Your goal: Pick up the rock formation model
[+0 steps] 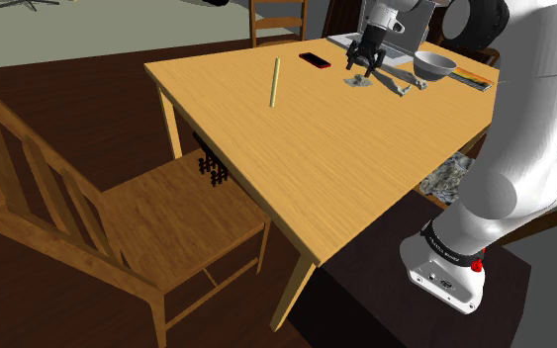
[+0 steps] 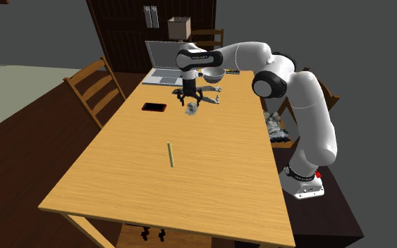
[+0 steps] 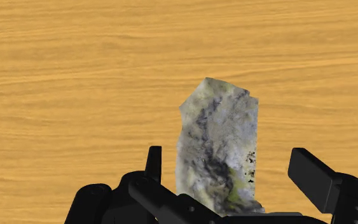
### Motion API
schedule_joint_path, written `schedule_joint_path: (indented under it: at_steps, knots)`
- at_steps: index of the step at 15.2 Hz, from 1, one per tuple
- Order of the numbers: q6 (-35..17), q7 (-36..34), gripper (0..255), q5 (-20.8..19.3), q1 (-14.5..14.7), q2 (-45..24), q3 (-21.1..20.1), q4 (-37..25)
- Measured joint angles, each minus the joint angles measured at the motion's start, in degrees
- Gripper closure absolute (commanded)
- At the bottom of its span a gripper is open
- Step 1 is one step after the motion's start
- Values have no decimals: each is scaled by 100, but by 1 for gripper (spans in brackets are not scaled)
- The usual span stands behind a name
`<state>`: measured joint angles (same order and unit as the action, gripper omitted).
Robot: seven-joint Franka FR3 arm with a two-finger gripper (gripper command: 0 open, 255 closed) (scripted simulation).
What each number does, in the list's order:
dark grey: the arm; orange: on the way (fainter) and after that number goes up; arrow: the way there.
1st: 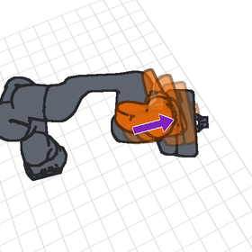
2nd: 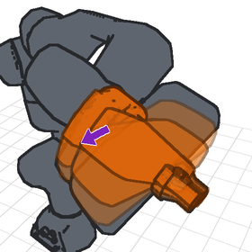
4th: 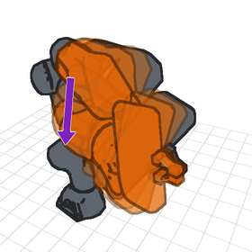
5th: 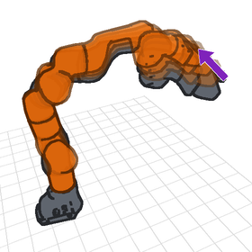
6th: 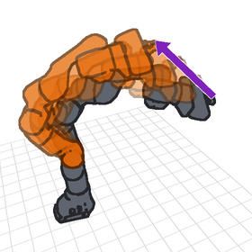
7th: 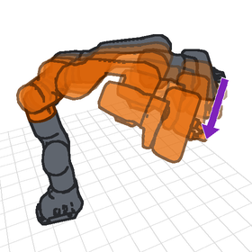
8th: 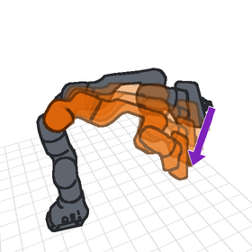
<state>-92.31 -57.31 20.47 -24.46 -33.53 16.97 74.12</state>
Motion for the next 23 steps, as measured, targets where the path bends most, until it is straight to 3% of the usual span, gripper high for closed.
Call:
schedule_joint_path:
  at_steps: [8,9,23]
  knots:
    - [-393,76,0,66,-34,-140,12,307]
    - [-406,76,255,69,-32,-149,11,311]
    - [-232,33,255,50,-44,-102,19,173]
